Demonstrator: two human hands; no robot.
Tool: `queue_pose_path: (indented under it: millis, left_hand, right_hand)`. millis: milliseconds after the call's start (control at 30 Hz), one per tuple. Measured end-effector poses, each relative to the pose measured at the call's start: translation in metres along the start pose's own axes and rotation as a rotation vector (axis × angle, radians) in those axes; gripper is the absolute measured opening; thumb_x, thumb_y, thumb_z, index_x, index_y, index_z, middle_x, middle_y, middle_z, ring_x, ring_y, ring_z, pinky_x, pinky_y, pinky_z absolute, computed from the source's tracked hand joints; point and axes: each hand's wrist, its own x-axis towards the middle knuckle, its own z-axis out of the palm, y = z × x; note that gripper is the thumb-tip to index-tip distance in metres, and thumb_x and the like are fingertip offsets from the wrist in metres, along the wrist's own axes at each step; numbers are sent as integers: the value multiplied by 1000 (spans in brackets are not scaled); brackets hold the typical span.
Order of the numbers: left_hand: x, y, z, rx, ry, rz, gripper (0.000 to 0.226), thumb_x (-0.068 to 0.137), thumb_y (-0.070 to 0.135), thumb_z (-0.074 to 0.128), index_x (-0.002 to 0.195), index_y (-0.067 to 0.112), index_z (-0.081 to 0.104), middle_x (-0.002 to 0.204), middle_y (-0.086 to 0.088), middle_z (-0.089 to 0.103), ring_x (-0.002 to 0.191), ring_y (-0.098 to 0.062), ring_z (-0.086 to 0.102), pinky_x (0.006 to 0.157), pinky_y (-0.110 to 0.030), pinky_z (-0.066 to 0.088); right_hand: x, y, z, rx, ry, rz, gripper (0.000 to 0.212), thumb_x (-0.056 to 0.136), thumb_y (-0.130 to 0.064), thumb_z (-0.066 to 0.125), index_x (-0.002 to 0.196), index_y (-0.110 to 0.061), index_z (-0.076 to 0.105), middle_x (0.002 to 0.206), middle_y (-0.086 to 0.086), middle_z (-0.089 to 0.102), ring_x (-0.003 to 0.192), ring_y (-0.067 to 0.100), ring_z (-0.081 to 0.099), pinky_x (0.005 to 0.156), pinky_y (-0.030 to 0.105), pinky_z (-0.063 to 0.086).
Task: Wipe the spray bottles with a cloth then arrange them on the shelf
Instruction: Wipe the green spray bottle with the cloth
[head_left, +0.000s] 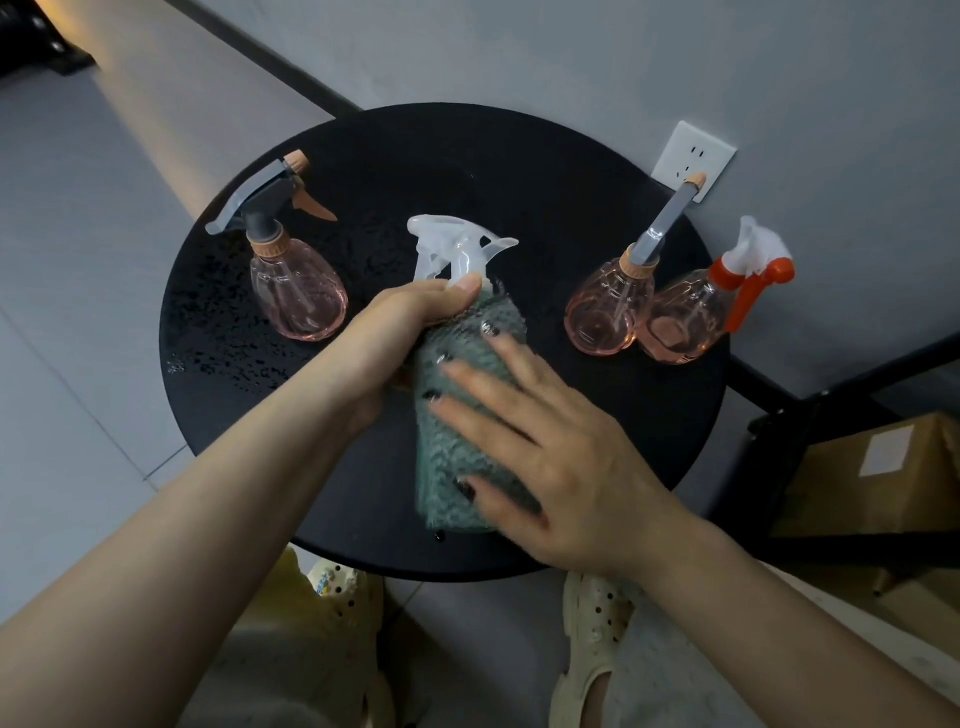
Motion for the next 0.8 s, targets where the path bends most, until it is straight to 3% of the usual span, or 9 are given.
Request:
queue_pose_path:
  millis: [133, 267, 433, 567, 700, 800]
  left_hand:
    - [0, 1, -2, -38, 35, -22, 42, 70, 42, 64, 99, 12, 62, 90, -16, 62, 82, -28, 56, 80, -38, 43]
    - [-4, 4, 4, -48, 34, -40, 70, 60, 43, 67, 107, -8, 56, 101, -25, 57, 92, -33, 52, 82, -43, 38]
    - [-3, 4, 1, 18, -27, 13, 38, 75, 46, 61, 93, 12, 65, 83, -10, 65, 71, -22, 59, 67, -31, 44]
    - [-3, 3, 3, 18, -34, -5, 30, 88, 41, 54, 91, 13, 66, 87, -7, 67, 84, -23, 61, 81, -36, 46]
    - [-4, 5, 3, -23, -37, -17, 31, 89, 38, 53, 100, 10, 63, 88, -8, 66, 79, -21, 61, 75, -31, 47]
    - [-4, 5, 1, -40, -34, -23, 32, 80, 38, 59, 94, 10, 65, 89, -13, 65, 83, -28, 58, 78, -35, 45]
  right_hand:
    - [-4, -3, 4, -109, -92, -243, 43, 93, -36, 51, 130, -13, 56, 142, 3, 48, 139, 27, 30, 117, 47, 17]
    - [-4, -2, 5, -122, -110, -287, 41, 95, -36, 50, 129, -14, 57, 140, 2, 50, 138, 24, 33, 117, 44, 18]
    - [0, 8, -4, 28, -3, -48, 44, 97, -32, 43, 136, -13, 48, 147, 4, 39, 142, 23, 24, 117, 35, 20]
    - [0, 10, -1, 263, 49, 176, 49, 99, -30, 39, 144, -14, 30, 154, -2, 22, 146, 18, 12, 116, 23, 17]
    - [0, 8, 1, 192, 60, 158, 50, 98, -31, 39, 144, -13, 31, 154, -1, 20, 146, 20, 13, 115, 23, 19]
    - [-1, 4, -1, 49, 46, 26, 49, 95, -33, 45, 139, -12, 42, 150, 3, 30, 144, 27, 18, 116, 37, 23]
